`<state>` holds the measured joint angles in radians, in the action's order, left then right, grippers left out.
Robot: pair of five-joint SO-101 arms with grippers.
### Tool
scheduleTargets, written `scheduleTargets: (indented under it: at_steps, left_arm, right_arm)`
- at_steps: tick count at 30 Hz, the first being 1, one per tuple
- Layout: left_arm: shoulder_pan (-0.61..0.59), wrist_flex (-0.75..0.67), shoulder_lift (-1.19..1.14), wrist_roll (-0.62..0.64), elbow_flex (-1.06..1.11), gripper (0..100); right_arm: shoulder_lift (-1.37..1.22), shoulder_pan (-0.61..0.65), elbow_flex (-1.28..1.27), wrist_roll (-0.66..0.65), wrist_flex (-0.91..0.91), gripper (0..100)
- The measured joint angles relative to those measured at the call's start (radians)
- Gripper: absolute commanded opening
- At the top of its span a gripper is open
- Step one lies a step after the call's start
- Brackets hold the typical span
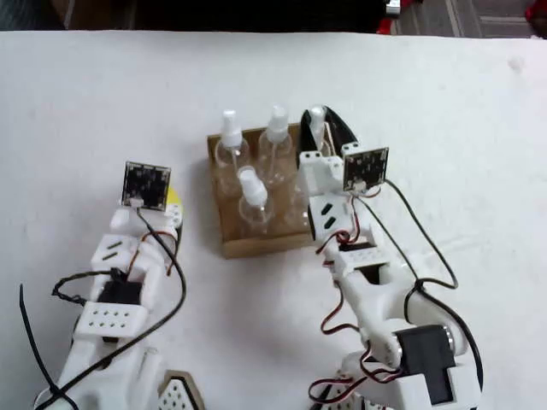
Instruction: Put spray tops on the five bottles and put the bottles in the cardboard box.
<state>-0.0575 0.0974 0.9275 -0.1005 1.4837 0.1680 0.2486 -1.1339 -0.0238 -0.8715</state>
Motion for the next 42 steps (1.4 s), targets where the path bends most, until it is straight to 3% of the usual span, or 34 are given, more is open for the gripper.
scheduleTargets:
  at_steps: [3,21,24,30,36,42]
  left_arm:
    - [0.0,0.0,0.0,0.0,0.0,3]
    - [0.0,0.0,0.0,0.0,0.0,3]
    - [0.0,0.0,0.0,0.0,0.0,3]
    - [0.0,0.0,0.0,0.0,0.0,3]
    - [0.0,0.0,0.0,0.0,0.0,3]
    - [0.0,0.0,0.0,0.0,0.0,3]
  right_arm:
    - [0.002,0.0,-0.012,0.0,-0.002,12.5]
    - [0.11,0.005,-0.08,0.0,0.005,12.7]
    - [0.127,0.006,-0.061,0.0,0.08,12.7]
    - [0.146,0.006,0.061,0.0,0.4,12.6]
    - [0.172,0.006,0.077,0.0,0.445,1.3]
    - [0.173,0.002,0.078,0.0,0.445,7.4]
